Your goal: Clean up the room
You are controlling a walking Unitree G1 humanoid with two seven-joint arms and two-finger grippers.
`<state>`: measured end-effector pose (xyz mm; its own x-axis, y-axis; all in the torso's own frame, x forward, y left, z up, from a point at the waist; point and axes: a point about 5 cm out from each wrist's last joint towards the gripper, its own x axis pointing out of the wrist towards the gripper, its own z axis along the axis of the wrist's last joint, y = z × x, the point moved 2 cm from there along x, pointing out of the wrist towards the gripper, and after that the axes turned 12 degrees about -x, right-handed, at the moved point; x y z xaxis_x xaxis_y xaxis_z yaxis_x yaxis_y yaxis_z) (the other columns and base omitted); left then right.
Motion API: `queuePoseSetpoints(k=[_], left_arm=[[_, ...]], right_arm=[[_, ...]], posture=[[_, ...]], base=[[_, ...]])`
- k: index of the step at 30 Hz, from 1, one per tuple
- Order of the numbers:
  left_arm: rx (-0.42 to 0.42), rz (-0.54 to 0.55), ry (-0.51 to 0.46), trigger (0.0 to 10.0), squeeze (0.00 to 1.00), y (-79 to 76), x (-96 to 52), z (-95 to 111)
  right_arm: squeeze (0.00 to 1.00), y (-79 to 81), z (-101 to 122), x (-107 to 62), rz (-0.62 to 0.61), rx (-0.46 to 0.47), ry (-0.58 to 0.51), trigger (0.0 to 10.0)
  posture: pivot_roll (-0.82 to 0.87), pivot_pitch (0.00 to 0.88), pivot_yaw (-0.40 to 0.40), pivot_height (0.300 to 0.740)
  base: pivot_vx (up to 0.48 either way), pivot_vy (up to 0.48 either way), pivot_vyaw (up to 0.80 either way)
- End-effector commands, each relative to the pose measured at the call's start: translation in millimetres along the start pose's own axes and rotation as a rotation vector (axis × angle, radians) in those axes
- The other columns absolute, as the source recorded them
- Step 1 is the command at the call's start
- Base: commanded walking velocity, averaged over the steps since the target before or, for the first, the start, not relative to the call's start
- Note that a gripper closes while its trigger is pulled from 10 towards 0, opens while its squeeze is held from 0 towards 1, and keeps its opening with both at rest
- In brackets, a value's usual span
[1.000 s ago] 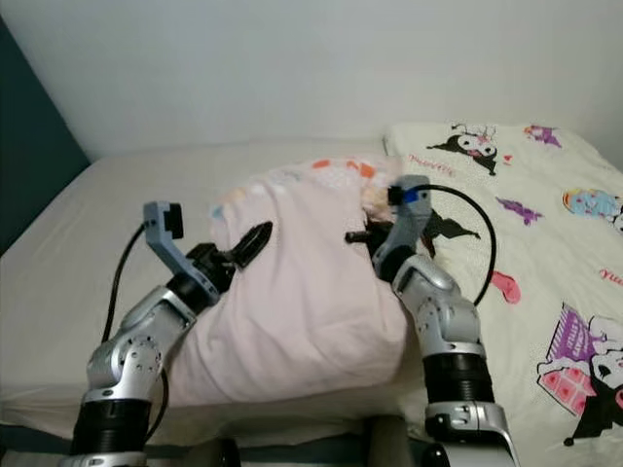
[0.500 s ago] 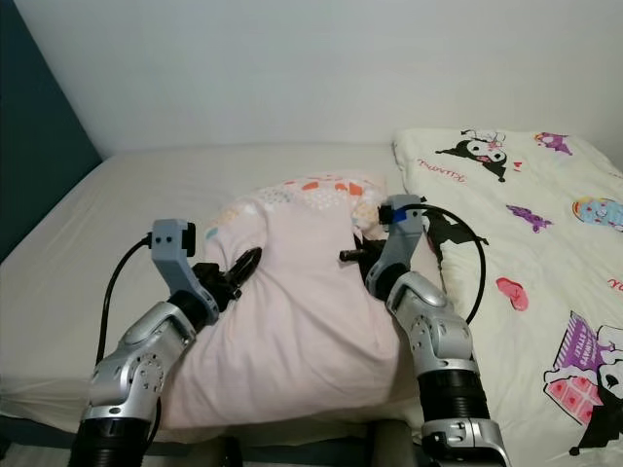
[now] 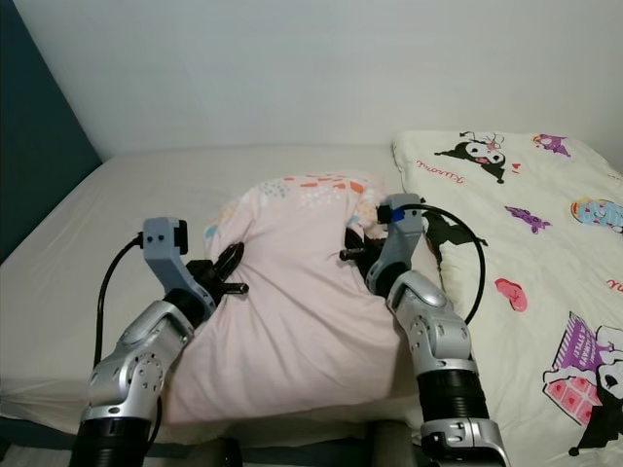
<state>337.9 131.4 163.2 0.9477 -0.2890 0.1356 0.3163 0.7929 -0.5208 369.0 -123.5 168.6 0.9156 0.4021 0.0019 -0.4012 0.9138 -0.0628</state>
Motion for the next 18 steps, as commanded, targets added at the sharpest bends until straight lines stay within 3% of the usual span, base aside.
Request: queuePoseSetpoints(k=[1,2,5,6,10,15,17,18], left_arm=[[0.071,-0.029,-0.111,0.0,0.0,-17.2,6.7,20],[0.086,-0.01,-0.11,5.7,0.0,-15.4,6.0,19],[0.096,0.007,-0.104,5.7,0.0,-13.5,5.1,18],[0.115,0.006,-0.102,10.0,0.0,-14.0,3.3,15],[0.219,0.05,-0.065,10.0,0.0,-11.8,-3.5,2],[0.259,0.108,-0.088,10.0,0.0,-5.5,-7.9,-2],[0.337,0.095,-0.105,10.0,0.0,-5.2,-11.8,-2],[0.337,0.095,-0.105,10.0,0.0,-5.2,-11.8,-2]], right_arm=[[0.0,7.8,17,7.9,-0.049,-0.104,-0.076,1.5],[0.0,5.6,16,8.1,-0.073,-0.109,-0.069,10.0],[0.0,4.4,15,8.5,-0.084,-0.106,-0.055,10.0],[0.0,6.0,13,8.1,-0.081,-0.124,-0.053,10.0],[0.0,13.0,3,5.1,-0.067,-0.203,-0.045,10.0],[0.0,14.5,-5,2.5,-0.083,-0.179,-0.042,10.0],[0.0,14.6,-10,0.7,-0.109,-0.174,-0.034,10.0],[0.0,14.6,-10,0.7,-0.109,-0.174,-0.034,10.0]], posture=[[-0.04,0.0,0.023,0.6],[-0.04,0.0,0.024,0.6],[-0.04,0.0,0.024,0.6],[-0.04,0.0,0.019,0.6],[-0.03,0.0,0.014,0.6],[-0.03,0.0,0.012,0.6],[-0.03,0.0,0.011,0.615],[-0.03,0.0,0.011,0.615]], base=[[0.0,0.0,0.0],[0.0,0.0,0.0],[0.0,0.0,0.0],[0.0,0.0,0.0],[0.0,0.0,0.0],[0.0,0.0,0.0],[0.0,0.0,0.0],[0.0,0.0,0.0]])
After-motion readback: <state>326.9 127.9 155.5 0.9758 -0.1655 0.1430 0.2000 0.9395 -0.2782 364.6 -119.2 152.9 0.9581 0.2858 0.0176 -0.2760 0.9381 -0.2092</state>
